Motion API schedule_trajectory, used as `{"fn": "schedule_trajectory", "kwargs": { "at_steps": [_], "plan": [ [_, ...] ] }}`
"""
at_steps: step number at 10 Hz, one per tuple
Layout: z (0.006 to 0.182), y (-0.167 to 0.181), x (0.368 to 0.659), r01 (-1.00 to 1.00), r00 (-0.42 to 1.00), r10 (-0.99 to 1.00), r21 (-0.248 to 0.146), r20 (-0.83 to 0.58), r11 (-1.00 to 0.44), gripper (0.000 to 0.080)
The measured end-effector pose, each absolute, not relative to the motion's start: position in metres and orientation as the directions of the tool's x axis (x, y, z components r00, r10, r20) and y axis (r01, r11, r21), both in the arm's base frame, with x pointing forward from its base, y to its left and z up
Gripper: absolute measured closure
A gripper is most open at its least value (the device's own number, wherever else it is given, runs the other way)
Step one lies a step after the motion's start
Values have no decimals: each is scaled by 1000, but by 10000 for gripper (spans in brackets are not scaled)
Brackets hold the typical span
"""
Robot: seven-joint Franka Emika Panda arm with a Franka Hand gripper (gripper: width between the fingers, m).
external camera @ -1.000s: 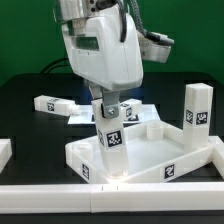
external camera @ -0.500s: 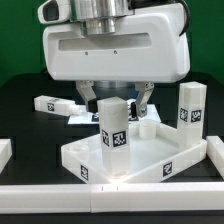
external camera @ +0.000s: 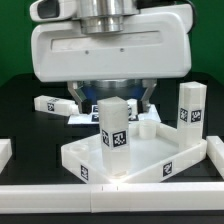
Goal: Assemble desk
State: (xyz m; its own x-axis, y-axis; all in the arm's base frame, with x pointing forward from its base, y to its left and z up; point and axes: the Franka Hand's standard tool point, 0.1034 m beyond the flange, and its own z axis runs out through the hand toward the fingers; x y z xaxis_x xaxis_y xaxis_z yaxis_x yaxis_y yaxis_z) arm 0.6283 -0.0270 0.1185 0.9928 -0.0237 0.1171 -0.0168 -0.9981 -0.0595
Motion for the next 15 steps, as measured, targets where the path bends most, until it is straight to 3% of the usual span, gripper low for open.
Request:
{"fn": "schedule_trajectory", "kwargs": {
  "at_steps": [3,4,5,6,8,11,12,15],
  "plan": [
    [120,-32,629,3,987,-3,-38,158,-999,161],
    [119,-32,629,-12,987,-18,-41,157,-999,319],
    [119,-32,629,-65,985,-72,-50,155,-997,319],
    [119,-33,629,-149,976,-157,-63,150,-987,493],
    [119,-43,630,-411,896,-421,-98,144,-907,515],
    [119,-52,625,-788,589,-803,-159,85,-595,515],
    [118,-55,625,-839,510,-858,-186,55,-511,515],
    [117,-44,623,-946,268,-963,-191,-2,-263,512]
  ]
}}
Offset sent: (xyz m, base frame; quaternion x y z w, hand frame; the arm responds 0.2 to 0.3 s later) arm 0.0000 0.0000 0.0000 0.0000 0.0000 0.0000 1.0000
